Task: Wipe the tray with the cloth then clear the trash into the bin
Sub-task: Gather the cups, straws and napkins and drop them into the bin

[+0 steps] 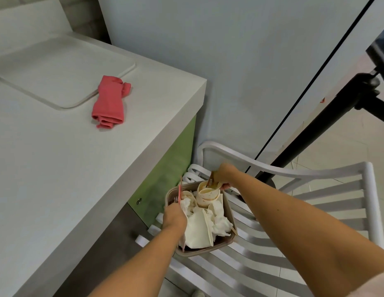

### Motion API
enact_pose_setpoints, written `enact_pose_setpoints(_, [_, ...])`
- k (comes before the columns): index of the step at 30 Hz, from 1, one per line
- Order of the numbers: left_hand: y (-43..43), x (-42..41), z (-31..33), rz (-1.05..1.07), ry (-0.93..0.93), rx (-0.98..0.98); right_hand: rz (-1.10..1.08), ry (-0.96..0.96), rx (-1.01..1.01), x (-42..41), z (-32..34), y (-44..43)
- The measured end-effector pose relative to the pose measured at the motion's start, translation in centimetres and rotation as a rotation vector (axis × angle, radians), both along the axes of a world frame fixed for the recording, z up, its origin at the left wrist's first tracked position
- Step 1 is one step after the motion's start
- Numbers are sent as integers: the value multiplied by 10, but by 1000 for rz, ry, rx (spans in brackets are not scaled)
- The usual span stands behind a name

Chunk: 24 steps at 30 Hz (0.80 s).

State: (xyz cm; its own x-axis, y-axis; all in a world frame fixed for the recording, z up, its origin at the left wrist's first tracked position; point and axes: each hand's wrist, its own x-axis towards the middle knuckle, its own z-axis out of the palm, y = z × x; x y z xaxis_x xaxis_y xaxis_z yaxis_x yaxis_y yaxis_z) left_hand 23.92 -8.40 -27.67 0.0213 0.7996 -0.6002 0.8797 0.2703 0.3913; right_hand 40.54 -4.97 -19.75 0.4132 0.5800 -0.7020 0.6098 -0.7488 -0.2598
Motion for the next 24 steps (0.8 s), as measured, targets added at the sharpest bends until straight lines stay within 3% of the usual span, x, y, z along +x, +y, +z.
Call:
enact_pose_setpoints(3, [-1, -1, 0, -33, -14, 60, -9, -17, 26, -3, -7, -4])
enact_pose_setpoints(9, [-1, -7, 5, -122, -17, 283, 0, -44, 266, -2, -2, -2])
enact_pose_setpoints(15, [-1, -15, 10, -141, 21, 190, 89, -148, 558, -7, 33, -6])
enact_pose_setpoints(20, [4, -15, 23, -96, -25, 153, 412, -92, 387, -40, 50, -27])
enact_pose_setpoints(24, [10, -21, 33, -66, -51, 155, 487, -143, 287, -62, 35, -34])
